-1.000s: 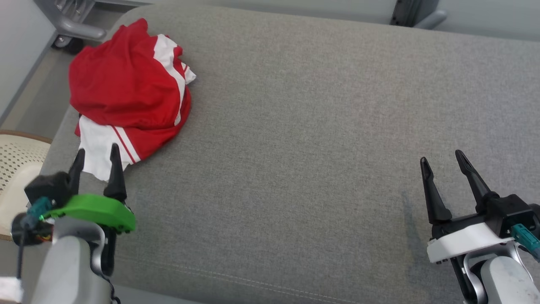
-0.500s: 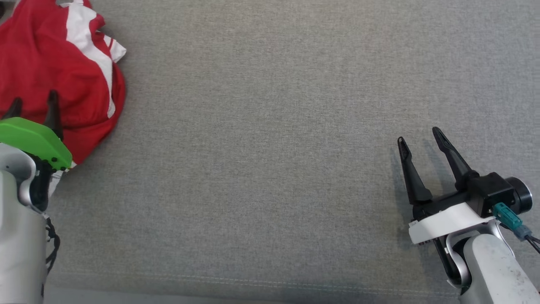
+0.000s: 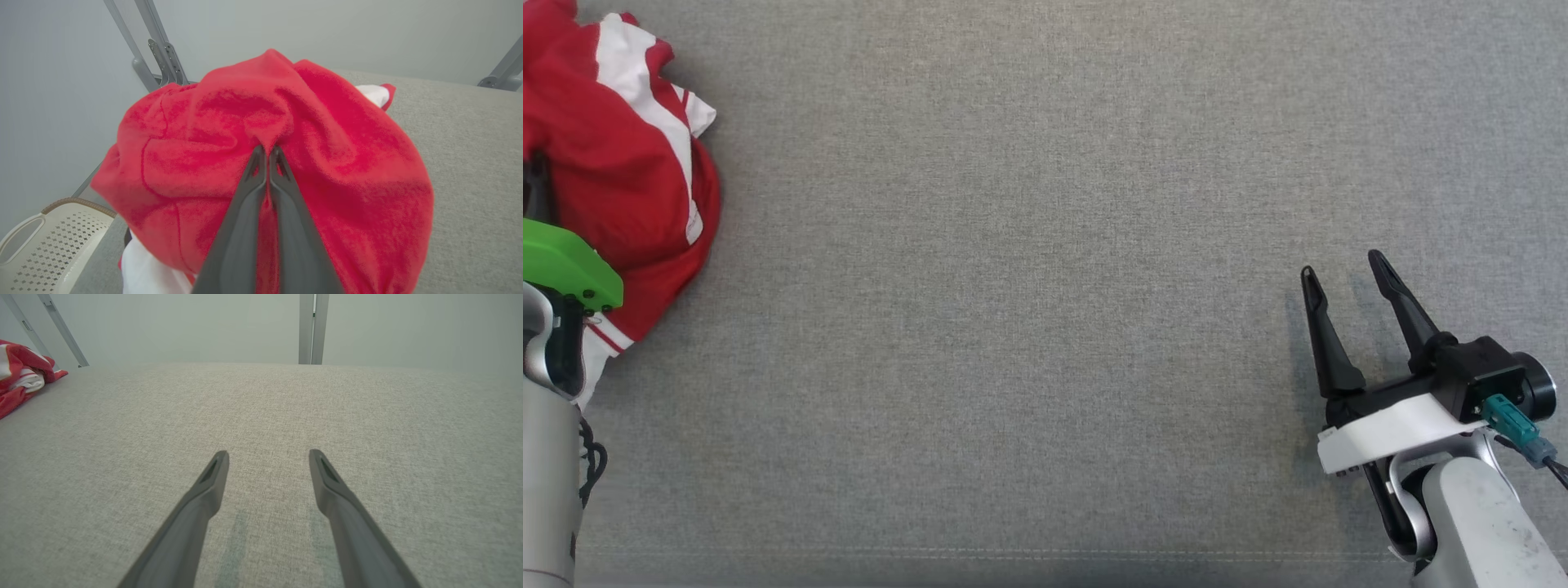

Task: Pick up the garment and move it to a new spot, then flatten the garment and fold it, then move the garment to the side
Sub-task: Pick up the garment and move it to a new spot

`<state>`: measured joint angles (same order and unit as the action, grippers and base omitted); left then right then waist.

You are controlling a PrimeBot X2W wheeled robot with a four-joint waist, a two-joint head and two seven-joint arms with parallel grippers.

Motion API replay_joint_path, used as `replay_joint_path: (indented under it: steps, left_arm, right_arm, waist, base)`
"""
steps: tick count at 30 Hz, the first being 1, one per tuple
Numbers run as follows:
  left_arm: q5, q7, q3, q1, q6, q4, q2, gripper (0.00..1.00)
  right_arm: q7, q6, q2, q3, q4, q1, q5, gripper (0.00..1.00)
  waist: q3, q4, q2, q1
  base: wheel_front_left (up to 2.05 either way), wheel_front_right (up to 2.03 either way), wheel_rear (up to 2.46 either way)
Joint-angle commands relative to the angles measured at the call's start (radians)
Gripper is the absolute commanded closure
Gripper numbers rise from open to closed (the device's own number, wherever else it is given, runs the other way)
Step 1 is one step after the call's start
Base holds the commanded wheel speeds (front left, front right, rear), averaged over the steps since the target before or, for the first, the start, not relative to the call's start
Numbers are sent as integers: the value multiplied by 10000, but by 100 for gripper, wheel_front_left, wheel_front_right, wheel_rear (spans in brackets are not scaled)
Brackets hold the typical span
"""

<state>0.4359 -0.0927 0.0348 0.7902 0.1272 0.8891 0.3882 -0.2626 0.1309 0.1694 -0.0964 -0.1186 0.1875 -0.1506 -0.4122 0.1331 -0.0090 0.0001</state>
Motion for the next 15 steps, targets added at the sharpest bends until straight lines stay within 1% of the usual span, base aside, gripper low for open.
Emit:
replay_joint_path:
  steps: [1, 5, 8, 11, 15]
  left_arm:
    - [-104, -227, 47, 153, -52, -123, 36, 100]
    - [-316, -606, 241, 262, -106, -726, -50, 100]
    - [-390, -677, 478, 284, -82, -1495, -232, 100]
    - [-376, -470, 793, 142, -50, -2542, -497, 100]
    - [-203, 134, 1254, -341, -24, -4280, -902, 100]
  right_arm:
    - [-34, -3, -30, 52, -26, -154, -61, 0]
    - [-34, -3, -143, 114, -79, -378, -87, 0]
    - [-34, -3, -238, 93, -129, -570, -130, 0]
    - [-32, -3, -353, 38, -166, -739, -155, 0]
    - [-32, -3, -494, -21, -172, -911, -210, 0]
  waist:
    - [279, 160, 90, -1]
    - [739, 310, 90, -1]
    - [1141, 370, 90, -1]
    - [1547, 318, 90, -1]
    - [2017, -7, 90, -1]
  base:
    - [0, 0, 0]
    - [0, 0, 0]
    - [0, 0, 0]
    - [0, 0, 0]
    - [0, 0, 0]
